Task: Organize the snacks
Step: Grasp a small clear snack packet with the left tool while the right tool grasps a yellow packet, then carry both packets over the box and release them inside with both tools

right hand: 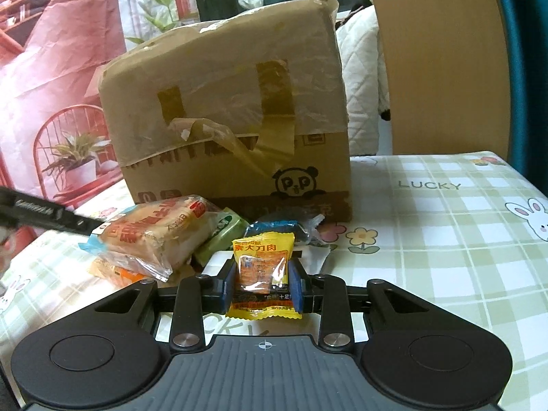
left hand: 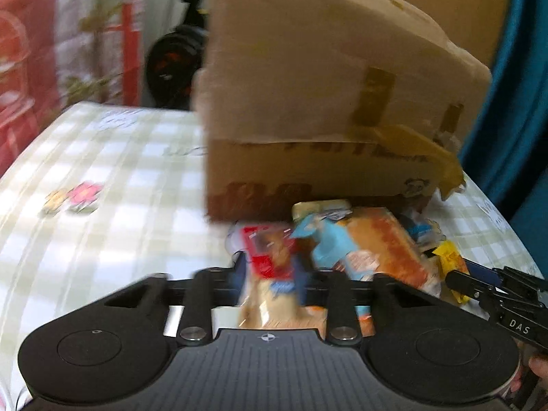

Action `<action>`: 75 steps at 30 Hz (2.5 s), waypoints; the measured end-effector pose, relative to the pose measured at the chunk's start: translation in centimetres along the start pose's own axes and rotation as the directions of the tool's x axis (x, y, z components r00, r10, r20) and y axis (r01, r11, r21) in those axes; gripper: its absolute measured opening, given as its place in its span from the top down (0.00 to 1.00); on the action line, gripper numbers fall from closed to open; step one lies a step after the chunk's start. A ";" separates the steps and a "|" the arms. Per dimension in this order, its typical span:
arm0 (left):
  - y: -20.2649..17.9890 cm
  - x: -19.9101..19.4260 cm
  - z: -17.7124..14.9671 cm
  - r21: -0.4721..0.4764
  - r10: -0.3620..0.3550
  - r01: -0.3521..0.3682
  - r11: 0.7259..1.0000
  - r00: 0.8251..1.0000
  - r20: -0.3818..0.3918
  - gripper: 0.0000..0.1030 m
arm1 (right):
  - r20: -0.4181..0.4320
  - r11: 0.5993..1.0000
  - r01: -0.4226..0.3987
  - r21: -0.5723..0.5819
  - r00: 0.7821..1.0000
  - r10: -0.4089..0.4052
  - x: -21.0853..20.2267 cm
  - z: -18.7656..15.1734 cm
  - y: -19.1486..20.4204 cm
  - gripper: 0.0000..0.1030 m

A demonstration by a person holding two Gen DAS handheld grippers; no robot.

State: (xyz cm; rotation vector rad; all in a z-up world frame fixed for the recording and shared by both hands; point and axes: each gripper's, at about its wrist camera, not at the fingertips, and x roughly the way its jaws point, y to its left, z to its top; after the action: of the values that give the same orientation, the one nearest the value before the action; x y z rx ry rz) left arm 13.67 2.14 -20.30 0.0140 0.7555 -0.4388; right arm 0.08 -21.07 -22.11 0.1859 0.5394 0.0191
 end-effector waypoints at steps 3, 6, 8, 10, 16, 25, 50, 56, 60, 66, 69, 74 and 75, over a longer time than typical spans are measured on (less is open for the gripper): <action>-0.5 1.3 0.7 0.010 0.017 -0.017 1.000 1.000 -0.004 0.83 | 0.004 1.000 -0.003 0.017 1.000 0.003 -0.1 0.0 -0.2 0.72; -0.7 2.6 1.0 0.007 0.026 -0.025 1.000 0.999 -0.027 0.83 | 0.002 0.999 -0.009 0.034 1.000 0.009 -0.1 0.0 -0.5 0.72; -0.8 3.4 1.0 0.005 0.027 -0.027 1.000 0.999 -0.045 0.83 | 0.000 0.999 -0.012 0.040 1.000 0.012 0.0 0.0 -0.4 0.72; -0.7 3.7 1.0 -0.017 0.024 -0.024 1.000 0.999 -0.043 0.83 | -0.003 0.999 -0.015 0.039 1.000 0.015 0.0 0.0 -0.4 0.72; -0.2 4.8 1.2 -0.071 0.010 -0.014 0.997 0.999 -0.053 0.81 | -0.013 0.999 -0.025 0.041 1.000 0.026 0.1 -0.1 -0.3 0.72; -0.6 4.2 -0.3 -0.040 0.075 -0.076 0.996 0.997 -0.023 0.83 | -0.025 0.998 -0.035 0.048 0.999 0.037 0.4 -0.1 -0.4 0.72; -1.0 -6.2 3.1 -0.052 0.060 -0.050 0.997 0.972 0.228 0.83 | 0.089 0.991 0.020 0.132 0.996 -0.032 -2.5 3.8 -1.3 0.72; -2.2 -7.7 6.6 0.003 0.027 -0.030 1.000 0.947 0.321 0.83 | 0.228 1.000 -0.013 0.028 0.974 0.006 -4.1 10.2 0.8 0.72; -3.0 -8.4 10.2 0.020 -0.007 0.000 1.000 0.925 0.380 0.83 | 0.284 0.999 -0.020 -0.026 0.958 0.027 -3.7 15.1 2.3 0.72; -4.1 -6.1 15.6 0.054 -0.051 0.033 0.998 0.922 0.384 0.83 | 0.278 0.996 -0.028 -0.085 0.959 0.050 0.9 21.5 4.1 0.72; -4.4 -3.9 17.4 0.057 -0.048 0.030 0.998 0.934 0.353 0.83 | 0.243 0.995 -0.029 -0.100 0.969 0.053 3.4 23.1 5.3 0.71; -4.1 -1.9 18.4 0.094 -0.014 -0.018 0.995 0.947 0.322 0.82 | 0.171 0.997 -0.005 -0.079 0.985 0.019 6.5 23.6 6.2 0.66; -4.0 -1.8 18.5 0.097 -0.010 -0.022 0.995 0.950 0.313 0.74 | 0.169 0.997 0.002 -0.075 0.986 0.011 6.9 23.5 6.4 0.59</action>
State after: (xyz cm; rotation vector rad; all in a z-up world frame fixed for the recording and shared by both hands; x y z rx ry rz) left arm 23.16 -3.89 -5.01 0.0385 0.4198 -0.4595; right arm 18.19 -18.36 -4.69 0.1140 0.3681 0.0279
